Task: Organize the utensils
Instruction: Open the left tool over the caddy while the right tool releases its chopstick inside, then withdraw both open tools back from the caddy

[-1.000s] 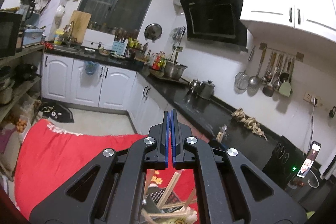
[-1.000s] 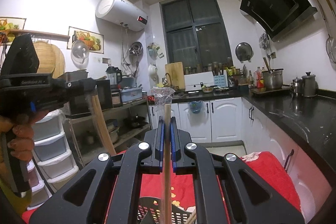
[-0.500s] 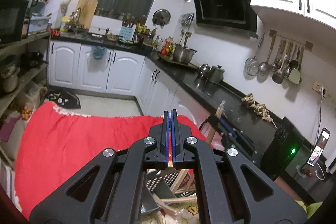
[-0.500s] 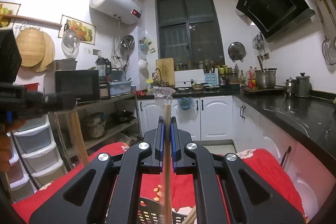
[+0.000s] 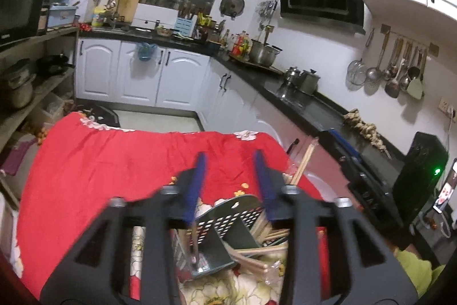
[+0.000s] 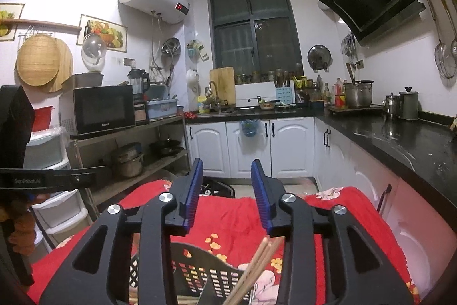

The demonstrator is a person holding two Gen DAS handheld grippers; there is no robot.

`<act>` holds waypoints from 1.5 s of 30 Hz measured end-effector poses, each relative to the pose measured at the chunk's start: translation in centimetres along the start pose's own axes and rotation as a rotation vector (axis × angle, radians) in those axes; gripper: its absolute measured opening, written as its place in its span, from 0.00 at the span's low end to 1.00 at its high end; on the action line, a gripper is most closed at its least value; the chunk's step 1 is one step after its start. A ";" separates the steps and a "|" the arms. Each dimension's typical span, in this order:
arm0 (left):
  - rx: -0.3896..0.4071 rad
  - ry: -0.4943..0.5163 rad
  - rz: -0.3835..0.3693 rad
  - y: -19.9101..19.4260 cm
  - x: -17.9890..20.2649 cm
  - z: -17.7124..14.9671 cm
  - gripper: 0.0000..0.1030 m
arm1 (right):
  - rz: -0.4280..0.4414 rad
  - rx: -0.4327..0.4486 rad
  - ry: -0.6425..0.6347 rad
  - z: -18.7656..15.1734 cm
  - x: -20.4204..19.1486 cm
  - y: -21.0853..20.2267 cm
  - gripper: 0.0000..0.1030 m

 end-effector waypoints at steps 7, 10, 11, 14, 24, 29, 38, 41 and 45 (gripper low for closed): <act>0.013 0.005 0.068 -0.8 -1.0 -1.7 0.53 | -0.018 -0.024 0.007 -0.5 0.4 -1.6 0.50; 0.032 0.005 0.096 -1.7 -1.3 -2.5 0.66 | -0.021 -0.025 0.006 -0.5 0.6 -2.6 0.56; 0.035 0.003 0.097 -2.0 -1.4 -2.6 0.68 | -0.022 -0.023 0.006 -0.6 0.6 -2.9 0.58; 0.044 -0.012 0.106 -2.8 -1.5 -3.4 0.73 | -0.025 -0.017 0.014 -0.7 0.8 -4.2 0.65; 0.060 -0.033 0.113 -5.4 -1.4 -6.4 0.89 | -0.028 -0.026 -0.007 -1.7 0.3 -8.0 0.87; 0.063 -0.021 0.129 -6.5 -1.0 -8.1 0.90 | -0.015 -0.063 -0.023 -3.0 -0.6 -9.8 0.93; 0.003 -0.004 0.179 -7.6 -0.6 -13.3 0.90 | 0.010 -0.193 -0.066 -8.1 -3.2 -12.7 0.94; -0.051 0.016 0.178 -7.2 -0.4 -15.2 0.90 | -0.004 -0.244 -0.087 -9.9 -4.0 -13.4 0.94; -0.110 0.043 0.181 -6.6 0.2 -17.8 0.90 | -0.007 -0.310 -0.082 -12.2 -4.6 -13.9 0.94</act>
Point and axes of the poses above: each gripper's, at about its wrist camera, not at the fingertips, and y roughly the way its jaws point, x to its right, z to its top, the point moved 4 cm from there along y, roughly the way its jaws point, and after that the axes turned 8 degrees about -y, right-handed, at the moved point
